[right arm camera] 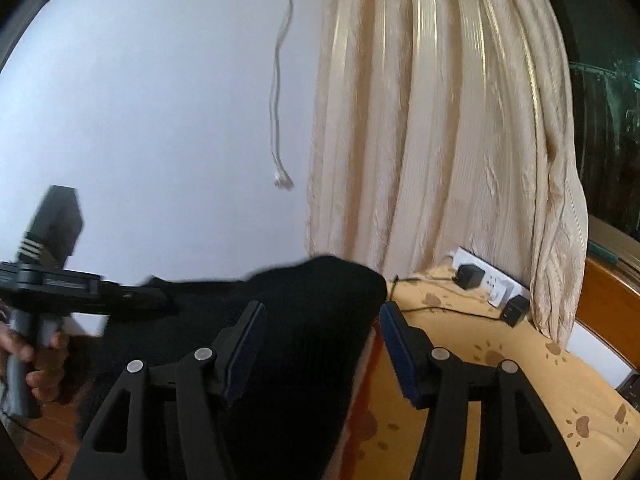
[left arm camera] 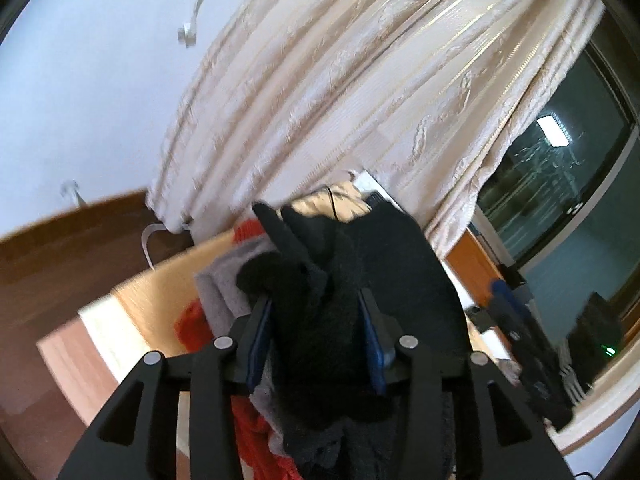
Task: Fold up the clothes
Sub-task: 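Carry the folded sweater with both grippers to the stack of folded clothes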
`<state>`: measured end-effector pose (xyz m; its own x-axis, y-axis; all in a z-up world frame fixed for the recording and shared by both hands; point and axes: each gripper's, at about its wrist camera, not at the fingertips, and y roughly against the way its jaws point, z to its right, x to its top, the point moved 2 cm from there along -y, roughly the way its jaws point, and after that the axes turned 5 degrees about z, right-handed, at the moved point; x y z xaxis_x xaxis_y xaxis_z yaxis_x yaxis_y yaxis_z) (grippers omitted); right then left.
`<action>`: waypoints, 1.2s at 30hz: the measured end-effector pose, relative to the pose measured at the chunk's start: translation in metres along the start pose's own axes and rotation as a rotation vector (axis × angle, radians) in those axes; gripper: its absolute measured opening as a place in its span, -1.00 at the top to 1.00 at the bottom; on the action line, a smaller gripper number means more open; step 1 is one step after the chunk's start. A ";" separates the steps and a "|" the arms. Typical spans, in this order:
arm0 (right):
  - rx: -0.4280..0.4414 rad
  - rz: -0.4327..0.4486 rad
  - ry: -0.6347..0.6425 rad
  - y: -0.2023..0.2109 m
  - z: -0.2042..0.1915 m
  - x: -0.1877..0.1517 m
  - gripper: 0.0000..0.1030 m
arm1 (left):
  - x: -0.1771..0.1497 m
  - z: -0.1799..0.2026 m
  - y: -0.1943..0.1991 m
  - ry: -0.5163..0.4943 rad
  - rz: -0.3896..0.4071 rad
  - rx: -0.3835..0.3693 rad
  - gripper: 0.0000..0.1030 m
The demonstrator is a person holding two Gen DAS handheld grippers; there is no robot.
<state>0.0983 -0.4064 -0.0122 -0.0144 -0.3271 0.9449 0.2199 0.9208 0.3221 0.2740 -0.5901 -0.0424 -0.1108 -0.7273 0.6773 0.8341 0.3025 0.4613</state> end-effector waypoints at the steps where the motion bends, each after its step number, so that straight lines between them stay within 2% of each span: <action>1: 0.022 0.007 -0.004 0.007 -0.001 0.000 -0.17 | 0.003 0.006 0.008 -0.020 0.029 0.011 -0.07; 4: 0.097 -0.010 0.007 0.020 -0.013 -0.009 -0.17 | 0.009 0.024 0.033 -0.083 0.122 0.036 -0.36; 7: 0.148 -0.045 0.049 0.024 -0.034 -0.024 -0.17 | 0.008 0.054 0.048 -0.174 0.162 0.010 -0.44; 10: 0.207 -0.077 0.091 0.023 -0.057 -0.036 -0.17 | -0.004 0.084 0.043 -0.279 0.118 -0.047 -0.52; 12: 0.243 -0.107 0.123 0.018 -0.071 -0.047 -0.17 | -0.013 0.096 0.032 -0.328 0.079 -0.051 -0.52; 14: 0.248 -0.139 0.141 0.017 -0.081 -0.060 -0.17 | -0.020 0.095 0.015 -0.337 0.030 -0.024 -0.52; 18: 0.245 -0.160 0.132 0.016 -0.081 -0.074 -0.19 | -0.032 0.068 -0.012 -0.281 -0.048 0.034 -0.51; 22: 0.267 -0.175 0.128 0.015 -0.079 -0.080 -0.20 | -0.041 0.057 -0.021 -0.332 -0.040 0.111 -0.51; 25: 0.286 -0.181 0.134 0.019 -0.076 -0.071 -0.20 | -0.047 0.056 -0.025 -0.387 -0.018 0.154 -0.50; 29: 0.296 -0.146 0.055 0.031 -0.048 -0.041 -0.20 | -0.039 0.045 -0.023 -0.329 -0.019 0.132 -0.51; 33: 0.183 -0.086 -0.029 0.032 -0.004 -0.005 -0.20 | -0.035 0.042 -0.023 -0.320 -0.014 0.136 -0.52; 36: 0.115 -0.079 -0.115 0.014 0.025 0.016 -0.20 | -0.037 0.042 -0.024 -0.326 -0.008 0.139 -0.52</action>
<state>0.0768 -0.3937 0.0092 -0.1397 -0.3791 0.9148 0.1011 0.9135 0.3940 0.2356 -0.5448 -0.0541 -0.3025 -0.5021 0.8102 0.7535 0.3946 0.5259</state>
